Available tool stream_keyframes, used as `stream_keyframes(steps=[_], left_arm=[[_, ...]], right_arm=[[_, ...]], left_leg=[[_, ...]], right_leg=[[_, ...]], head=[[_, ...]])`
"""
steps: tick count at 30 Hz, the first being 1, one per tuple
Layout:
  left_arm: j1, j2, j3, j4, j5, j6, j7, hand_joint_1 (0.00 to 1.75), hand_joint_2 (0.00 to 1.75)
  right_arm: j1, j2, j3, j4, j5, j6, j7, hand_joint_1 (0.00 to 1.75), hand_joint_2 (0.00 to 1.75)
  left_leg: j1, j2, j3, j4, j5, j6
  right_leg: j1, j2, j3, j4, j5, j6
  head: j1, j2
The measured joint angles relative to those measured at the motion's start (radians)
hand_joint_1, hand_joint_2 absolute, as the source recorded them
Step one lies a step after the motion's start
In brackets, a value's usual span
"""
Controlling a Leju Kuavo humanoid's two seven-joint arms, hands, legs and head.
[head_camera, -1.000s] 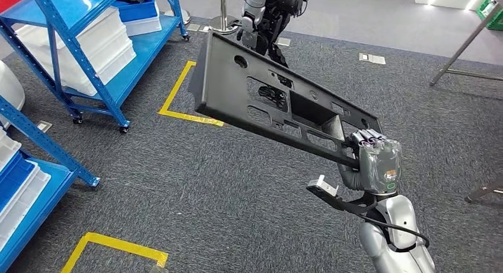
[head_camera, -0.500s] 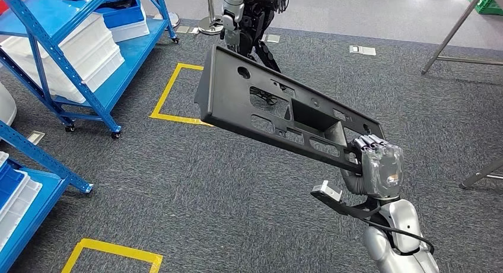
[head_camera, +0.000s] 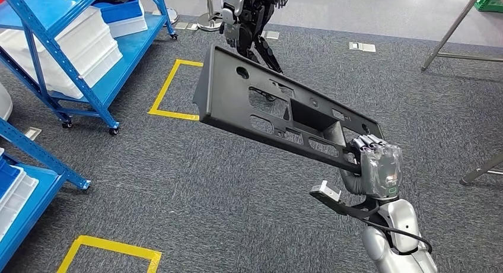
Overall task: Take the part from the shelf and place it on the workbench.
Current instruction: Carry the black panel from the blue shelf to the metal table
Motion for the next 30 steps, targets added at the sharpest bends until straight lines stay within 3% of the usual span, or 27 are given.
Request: stream_keyframes(steps=[9, 30], left_arm=[[-0.002, -0.003, 0.002, 0.0, -0.001, -0.003, 0.001, 0.0, 1.75], [-0.014, -0.003, 0.002, 0.0, -0.011, 0.003, 0.003, 0.0, 1.75]], right_arm=[[-0.009, 0.014, 0.0, 0.0, 0.095, -0.002, 0.022, 1.75, 0.0], [-0.019, 0.016, -0.02, 0.0, 0.1, -0.003, 0.026, 1.75, 0.0]], left_leg=[[-0.004, -0.001, -0.006, 0.009, -0.002, 0.001], [-0.004, -0.001, 0.008, -0.006, -0.001, 0.004]], right_leg=[[0.002, 0.0, -0.006, 0.007, -0.002, 0.001], [0.002, 0.0, 0.009, -0.009, 0.0, 0.001]], head=[[0.0, 0.0], [0.0, 0.0]])
